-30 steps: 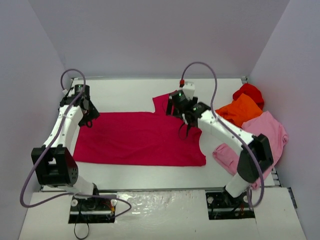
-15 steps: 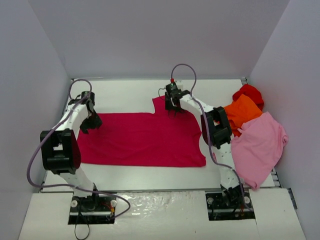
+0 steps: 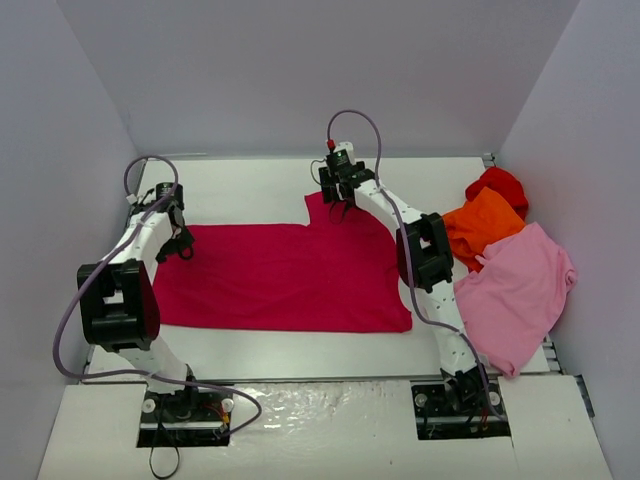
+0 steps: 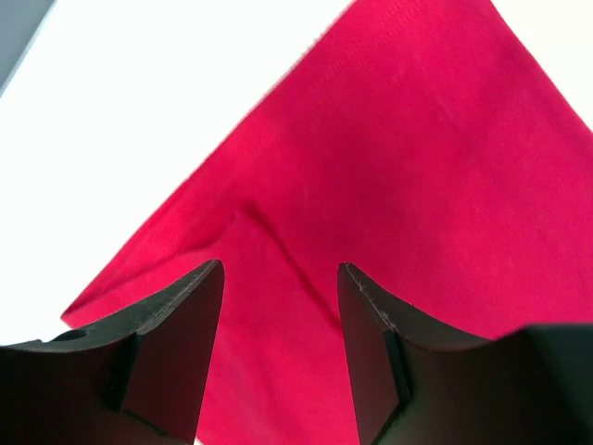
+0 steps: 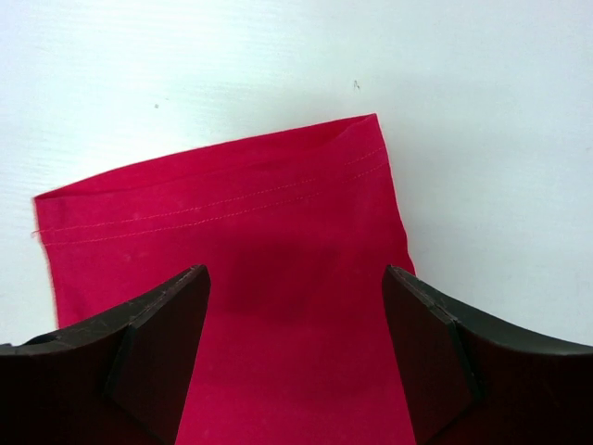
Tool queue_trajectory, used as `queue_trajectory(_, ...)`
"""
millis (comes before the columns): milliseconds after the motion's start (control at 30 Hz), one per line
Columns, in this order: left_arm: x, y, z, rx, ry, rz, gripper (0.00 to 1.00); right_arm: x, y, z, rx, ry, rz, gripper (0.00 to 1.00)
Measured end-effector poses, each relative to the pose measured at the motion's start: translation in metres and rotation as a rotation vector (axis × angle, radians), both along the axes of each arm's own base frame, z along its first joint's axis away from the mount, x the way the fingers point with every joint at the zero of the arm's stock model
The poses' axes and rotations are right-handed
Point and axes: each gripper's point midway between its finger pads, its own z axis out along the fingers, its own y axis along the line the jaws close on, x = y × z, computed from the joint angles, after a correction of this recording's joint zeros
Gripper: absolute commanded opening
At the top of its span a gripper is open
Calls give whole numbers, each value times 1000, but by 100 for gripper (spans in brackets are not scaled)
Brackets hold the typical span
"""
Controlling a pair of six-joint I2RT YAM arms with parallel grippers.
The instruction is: Fold and stack the t-shirts
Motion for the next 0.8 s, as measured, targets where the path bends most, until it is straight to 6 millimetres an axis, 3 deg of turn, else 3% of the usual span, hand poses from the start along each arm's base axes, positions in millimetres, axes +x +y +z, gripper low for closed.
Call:
queue_trajectory(167, 7, 26, -21, 3, 40, 75, 49, 6, -17, -27, -52, 27, -13, 72)
queue_trajectory(300, 5, 44, -35, 7, 68, 121, 49, 20, -37, -29, -57, 4, -47, 72)
queue_trajectory(500, 10, 60, -37, 11, 46, 159, 49, 34, -60, -28, -59, -17, -91, 73)
queue_trajectory(800, 24, 73, -38, 24, -2, 170, 47, 48, -51, -30, -10, -59, -80, 72)
